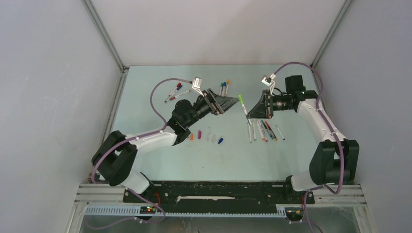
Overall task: Open the pen caps
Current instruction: Pick up the pen from the center of the board, then open the pen cap from the pen.
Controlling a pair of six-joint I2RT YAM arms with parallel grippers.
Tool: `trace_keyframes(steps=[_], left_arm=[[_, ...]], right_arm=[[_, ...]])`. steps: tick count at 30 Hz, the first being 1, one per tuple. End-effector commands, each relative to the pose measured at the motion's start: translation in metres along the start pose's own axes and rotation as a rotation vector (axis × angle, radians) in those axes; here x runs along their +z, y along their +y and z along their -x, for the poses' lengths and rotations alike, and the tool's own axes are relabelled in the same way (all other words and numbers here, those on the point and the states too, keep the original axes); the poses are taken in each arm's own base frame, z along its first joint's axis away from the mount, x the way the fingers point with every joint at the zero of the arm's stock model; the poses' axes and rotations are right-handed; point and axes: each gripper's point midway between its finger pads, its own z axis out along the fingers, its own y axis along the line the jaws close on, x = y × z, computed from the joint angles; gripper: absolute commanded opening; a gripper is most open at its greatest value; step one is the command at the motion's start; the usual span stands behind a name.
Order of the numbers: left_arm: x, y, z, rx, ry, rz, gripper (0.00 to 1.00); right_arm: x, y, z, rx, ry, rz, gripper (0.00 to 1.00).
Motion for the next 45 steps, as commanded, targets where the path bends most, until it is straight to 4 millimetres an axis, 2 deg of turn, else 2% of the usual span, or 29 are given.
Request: trace_keyframes(steps=[1,8,19,31,45], left_arm=[[0.016,-0.028,0.011,0.004,-0.022,-0.063,0.84],[0.024,-0.023,-0.003,-0.025,0.027,-0.051,0.72],[0.033,-0.021,-0.015,0.029,0.088,0.002,0.34],[0.027,-0.018,-0.009,0.076,0.077,0.056,0.37],[0.025,-0.023,0.000,0.085,0.047,0.062,0.40]], right_arm=[[0.011,0.008,-0.002,-0.021,0.015,0.060,0.00],[0.016,0.006,-0.005,-0.006,0.030,0.063,0.00],[0.019,0.004,-0.008,0.000,0.041,0.064,0.00],[0.021,0.004,-0.010,0.001,0.052,0.062,0.00],[0.023,0.003,-0.012,0.005,0.061,0.060,0.00]])
